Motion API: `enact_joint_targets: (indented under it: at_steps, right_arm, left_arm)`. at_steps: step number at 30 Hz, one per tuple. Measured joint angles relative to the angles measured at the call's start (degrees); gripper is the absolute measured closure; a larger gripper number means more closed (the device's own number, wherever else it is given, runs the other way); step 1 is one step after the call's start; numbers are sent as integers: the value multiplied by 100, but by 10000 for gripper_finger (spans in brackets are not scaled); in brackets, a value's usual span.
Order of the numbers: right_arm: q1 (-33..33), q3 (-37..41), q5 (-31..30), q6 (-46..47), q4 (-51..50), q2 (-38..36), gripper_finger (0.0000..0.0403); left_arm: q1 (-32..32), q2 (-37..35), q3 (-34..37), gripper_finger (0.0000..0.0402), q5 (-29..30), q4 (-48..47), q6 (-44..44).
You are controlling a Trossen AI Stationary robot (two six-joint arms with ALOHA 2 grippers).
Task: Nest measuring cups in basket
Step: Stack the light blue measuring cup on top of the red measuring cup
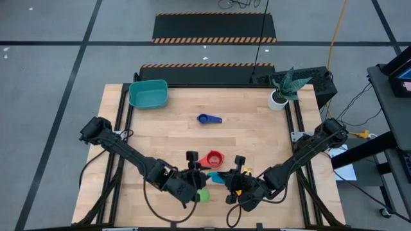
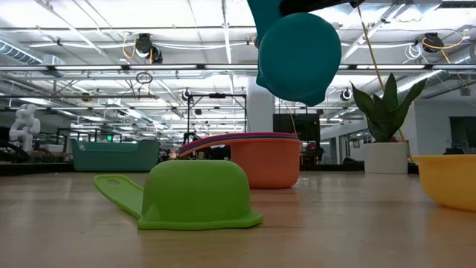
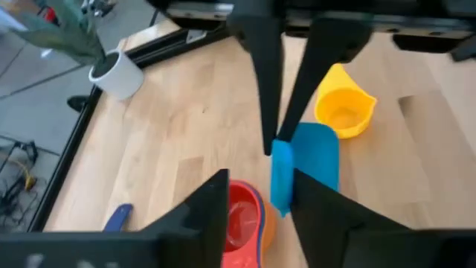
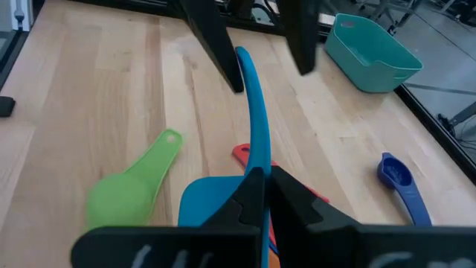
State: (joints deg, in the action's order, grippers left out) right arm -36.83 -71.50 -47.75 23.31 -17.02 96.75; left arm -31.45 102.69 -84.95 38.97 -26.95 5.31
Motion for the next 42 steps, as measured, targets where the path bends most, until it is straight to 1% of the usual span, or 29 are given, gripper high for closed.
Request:
enact_joint_targets:
  at_steps: [4,12,16,17,20,23,28,31,35,38,42]
  right_arm:
    - [13,0,0,3,-1,0,403]
    - [19,0,-14,180,6,0,403]
    - [19,0,-20,291,92,0,403]
    - [19,0,-24,291,134,0,402]
    - [6,7,-160,256,219,0,387]
    - [-24,7,-124,293,280,-78,357]
    - [-182,1,186,307,284,-399,302]
    - [-344,0,308,308,278,-559,279]
    - [-571,0,351,114,219,-640,264]
    - [-712,7,501,-203,191,-635,260]
    - [-804,129,939,-343,215,-638,259]
  left_arm:
    - [32,0,0,305,-24,6,-102]
    - [115,47,0,353,-38,26,-97]
    - [121,85,9,388,-44,16,-223]
    - [117,83,9,392,-40,12,-224]
    - [103,83,9,389,-40,23,-364]
    - [12,51,9,390,-158,21,-662]
    - [-156,-13,11,392,-306,-83,-932]
    - [-183,-78,6,388,-318,-50,-948]
    - [-199,-57,9,395,-474,-96,-1028]
    - [-223,-65,9,389,-622,43,-1066]
    - [-204,-63,9,389,-650,48,-1156]
